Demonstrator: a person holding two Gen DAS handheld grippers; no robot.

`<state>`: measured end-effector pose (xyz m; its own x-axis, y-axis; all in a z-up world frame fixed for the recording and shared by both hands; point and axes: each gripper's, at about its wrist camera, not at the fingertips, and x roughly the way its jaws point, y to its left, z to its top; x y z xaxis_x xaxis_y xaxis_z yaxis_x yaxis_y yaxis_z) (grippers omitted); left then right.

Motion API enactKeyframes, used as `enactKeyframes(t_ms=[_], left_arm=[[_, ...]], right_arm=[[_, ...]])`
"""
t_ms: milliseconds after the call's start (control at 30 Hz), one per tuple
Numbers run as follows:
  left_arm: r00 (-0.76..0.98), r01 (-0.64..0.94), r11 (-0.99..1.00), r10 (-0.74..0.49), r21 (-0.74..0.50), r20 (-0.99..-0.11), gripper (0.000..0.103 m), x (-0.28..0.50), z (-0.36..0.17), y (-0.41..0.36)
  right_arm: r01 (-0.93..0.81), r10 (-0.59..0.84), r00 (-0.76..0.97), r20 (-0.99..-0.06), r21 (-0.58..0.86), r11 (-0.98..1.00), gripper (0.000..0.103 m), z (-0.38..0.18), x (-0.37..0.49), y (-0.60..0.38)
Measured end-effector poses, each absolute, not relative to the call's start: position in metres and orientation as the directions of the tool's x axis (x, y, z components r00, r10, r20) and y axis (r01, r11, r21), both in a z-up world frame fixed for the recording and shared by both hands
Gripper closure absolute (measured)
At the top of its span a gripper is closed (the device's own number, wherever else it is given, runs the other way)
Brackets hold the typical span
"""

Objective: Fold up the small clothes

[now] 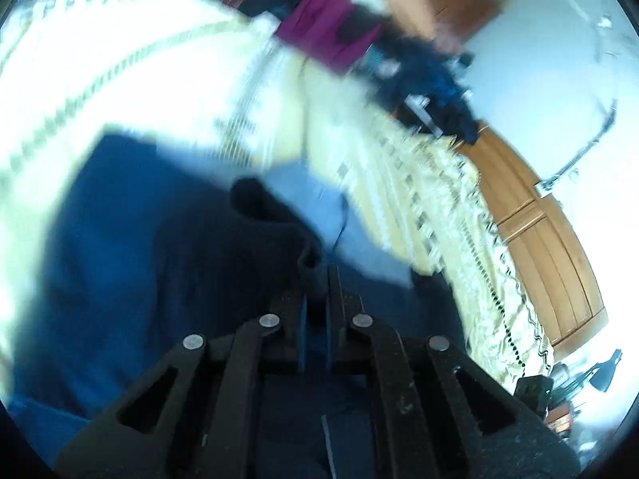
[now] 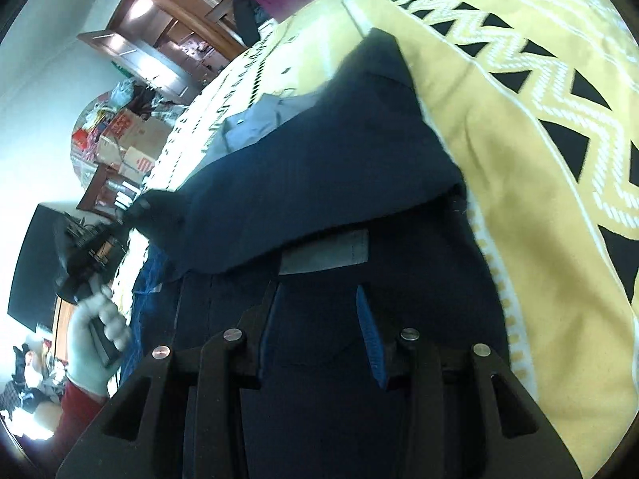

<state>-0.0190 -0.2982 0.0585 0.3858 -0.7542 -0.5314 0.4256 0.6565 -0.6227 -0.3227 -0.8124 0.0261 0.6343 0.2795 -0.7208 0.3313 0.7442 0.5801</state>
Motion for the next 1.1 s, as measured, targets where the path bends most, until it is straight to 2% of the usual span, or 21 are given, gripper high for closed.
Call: enactKeyframes(t_ms=[100,200,300,433,467,533,600,633,667,700,733,800,867,967,1100], left_arm=[[0.434,0.48,0.653,-0.757,-0.586,-0.488,0.098,-0.021,0.077,-0.274],[0.416,0.415,0.698,-0.716,-0.584,-0.56,0.097,-0.008,0.045,-0.255],[0.391,0.328,0.698,-0.714,-0.637,-0.581,0.097,-0.003,0.012,-0.236],[0.34,0.289,0.694,-0.719,-0.66,-0.606,0.096,0.0,-0.011,-0.235],[0.339,0.29,0.69,-0.722,-0.663,-0.603,0.095,0.001,-0.011,-0.234],[0.337,0.29,0.691,-0.721,-0.662,-0.605,0.084,0.005,-0.007,-0.238],[0.341,0.273,0.698,-0.714,-0.663,-0.611,0.078,0.006,-0.007,-0.236],[0.349,0.258,0.706,-0.705,-0.659,-0.618,0.078,0.005,-0.006,-0.233],[0.357,0.249,0.715,-0.695,-0.653,-0.624,0.078,0.003,-0.003,-0.228],[0.366,0.245,0.722,-0.687,-0.647,-0.628,0.078,0.0,0.0,-0.222],[0.379,0.242,0.732,-0.676,-0.637,-0.632,0.077,-0.004,0.006,-0.213],[0.425,0.242,0.756,-0.646,-0.608,-0.634,0.07,-0.012,0.022,-0.191],[0.484,0.23,0.786,-0.603,-0.573,-0.634,0.063,-0.016,0.039,-0.167],[0.548,0.236,0.819,-0.557,-0.523,-0.625,0.062,-0.017,0.065,-0.151],[0.465,0.39,0.758,-0.652,-0.523,-0.599,0.059,-0.009,0.08,-0.201]], right_arm=[[0.309,0.288,0.64,-0.712,0.582,0.752,0.059,0.031,-0.322,-0.81],[0.303,0.287,0.641,-0.712,0.579,0.757,0.059,0.033,-0.323,-0.809],[0.311,0.28,0.644,-0.712,0.578,0.754,0.059,0.034,-0.326,-0.812],[0.304,0.255,0.669,-0.698,0.571,0.763,0.059,0.049,-0.325,-0.824],[0.295,0.242,0.682,-0.69,0.562,0.772,0.059,0.055,-0.32,-0.83],[0.282,0.221,0.696,-0.684,0.542,0.791,0.059,0.06,-0.308,-0.841],[0.279,0.207,0.675,-0.708,0.505,0.817,0.06,0.053,-0.291,-0.848],[0.295,0.203,0.631,-0.748,0.474,0.83,0.063,0.04,-0.281,-0.85],[0.323,0.206,0.572,-0.794,0.449,0.833,0.073,0.022,-0.273,-0.853],[0.338,0.224,0.54,-0.811,0.453,0.825,0.075,0.011,-0.27,-0.856],[0.335,0.228,0.548,-0.805,0.461,0.822,0.075,0.012,-0.271,-0.857],[0.307,0.212,0.563,-0.799,0.44,0.844,0.063,0.029,-0.274,-0.854],[0.279,0.201,0.593,-0.78,0.433,0.857,0.056,0.047,-0.279,-0.85],[0.259,0.201,0.623,-0.756,0.441,0.859,0.056,0.064,-0.276,-0.848],[0.232,0.262,0.643,-0.72,0.509,0.829,0.052,0.065,-0.248,-0.835]])
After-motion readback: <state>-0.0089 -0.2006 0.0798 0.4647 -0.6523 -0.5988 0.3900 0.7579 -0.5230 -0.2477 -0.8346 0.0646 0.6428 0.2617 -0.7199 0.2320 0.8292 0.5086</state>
